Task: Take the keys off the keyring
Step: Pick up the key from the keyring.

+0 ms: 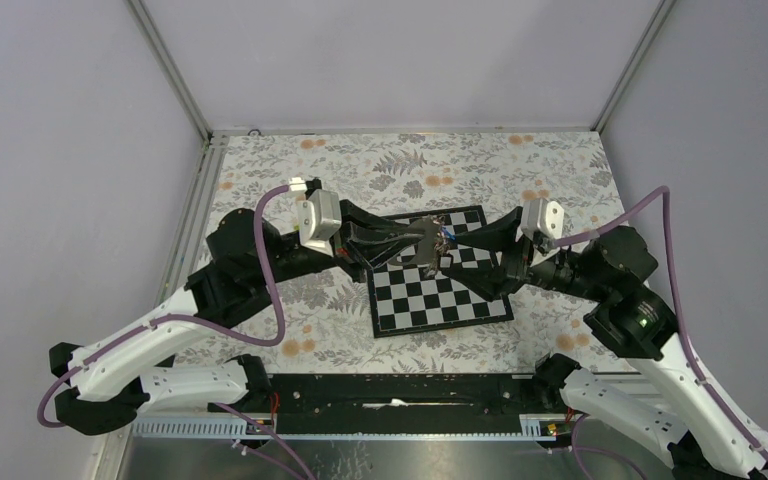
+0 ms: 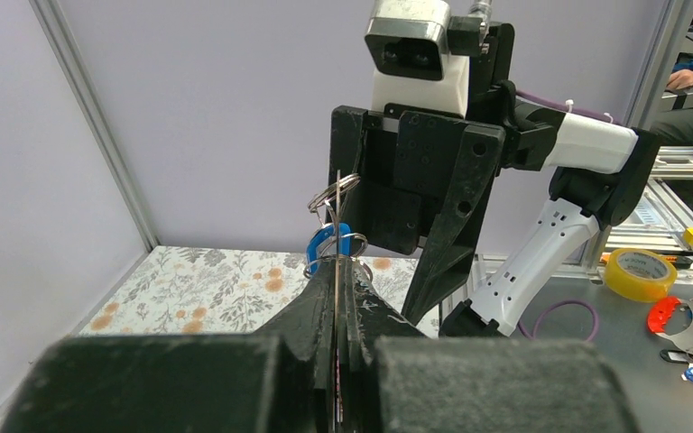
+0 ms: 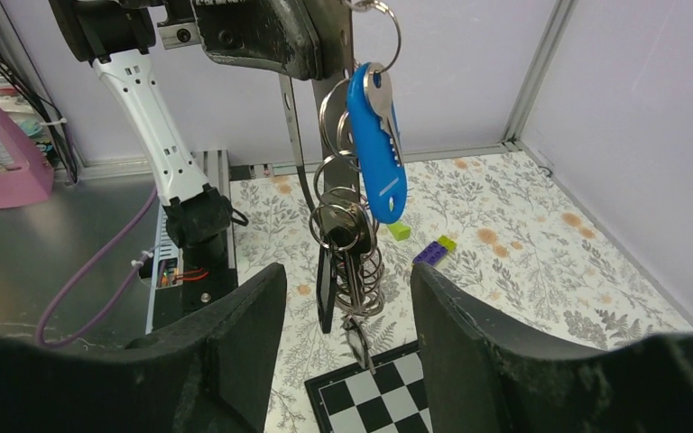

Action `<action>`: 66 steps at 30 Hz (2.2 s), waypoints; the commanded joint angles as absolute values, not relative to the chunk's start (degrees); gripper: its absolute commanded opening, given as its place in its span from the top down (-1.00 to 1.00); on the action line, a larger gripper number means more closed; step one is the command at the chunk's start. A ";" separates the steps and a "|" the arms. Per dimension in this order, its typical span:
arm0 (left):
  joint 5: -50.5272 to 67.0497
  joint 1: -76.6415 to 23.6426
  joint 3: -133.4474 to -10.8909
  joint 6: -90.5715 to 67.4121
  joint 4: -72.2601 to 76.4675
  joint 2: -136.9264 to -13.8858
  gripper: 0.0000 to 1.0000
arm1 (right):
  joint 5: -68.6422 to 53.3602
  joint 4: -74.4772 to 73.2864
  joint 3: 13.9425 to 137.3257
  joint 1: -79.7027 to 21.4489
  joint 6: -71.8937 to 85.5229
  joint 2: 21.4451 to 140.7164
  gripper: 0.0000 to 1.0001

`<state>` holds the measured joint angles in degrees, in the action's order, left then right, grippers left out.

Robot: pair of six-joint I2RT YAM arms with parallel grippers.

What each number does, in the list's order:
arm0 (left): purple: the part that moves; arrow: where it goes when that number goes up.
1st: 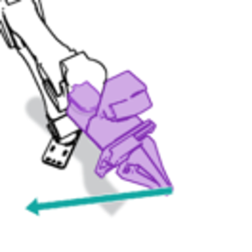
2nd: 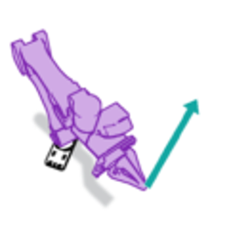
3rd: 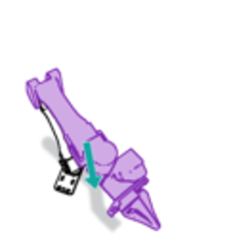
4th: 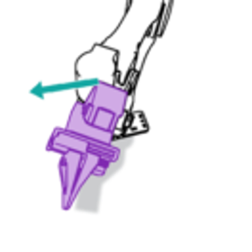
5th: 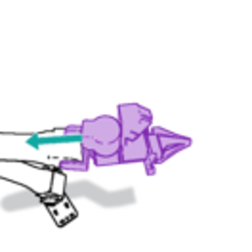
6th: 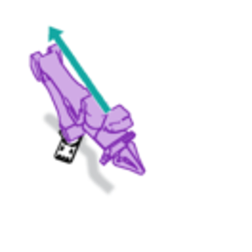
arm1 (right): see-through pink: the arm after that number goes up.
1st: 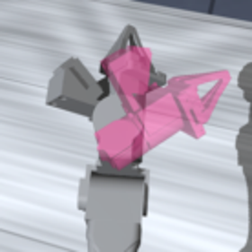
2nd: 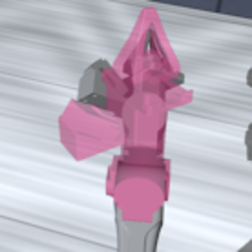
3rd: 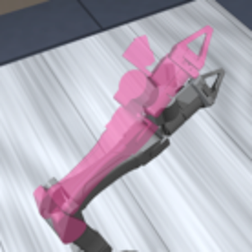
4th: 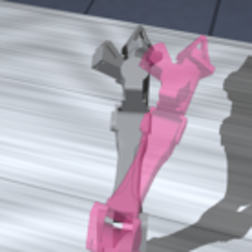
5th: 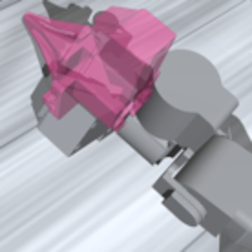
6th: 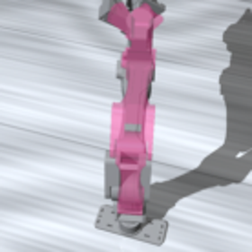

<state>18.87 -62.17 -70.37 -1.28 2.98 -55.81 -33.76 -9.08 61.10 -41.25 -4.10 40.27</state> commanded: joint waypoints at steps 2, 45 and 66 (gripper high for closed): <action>19.53 -61.79 -72.12 -0.88 8.39 -55.02 1.00 | -35.27 -4.72 60.40 -41.41 -2.11 40.87 -0.17; 8.58 -61.79 -67.84 2.96 4.97 -51.31 0.94 | -30.07 -18.94 73.66 -41.47 -12.06 40.61 1.00; 18.78 -61.79 -57.66 0.18 14.28 -50.67 -0.29 | -30.65 -30.81 86.61 -41.40 -18.19 46.79 1.00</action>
<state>16.32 -62.06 -58.00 0.45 8.69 -52.12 -30.59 -30.26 83.53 -41.25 -16.34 45.41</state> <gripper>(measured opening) 0.578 0.073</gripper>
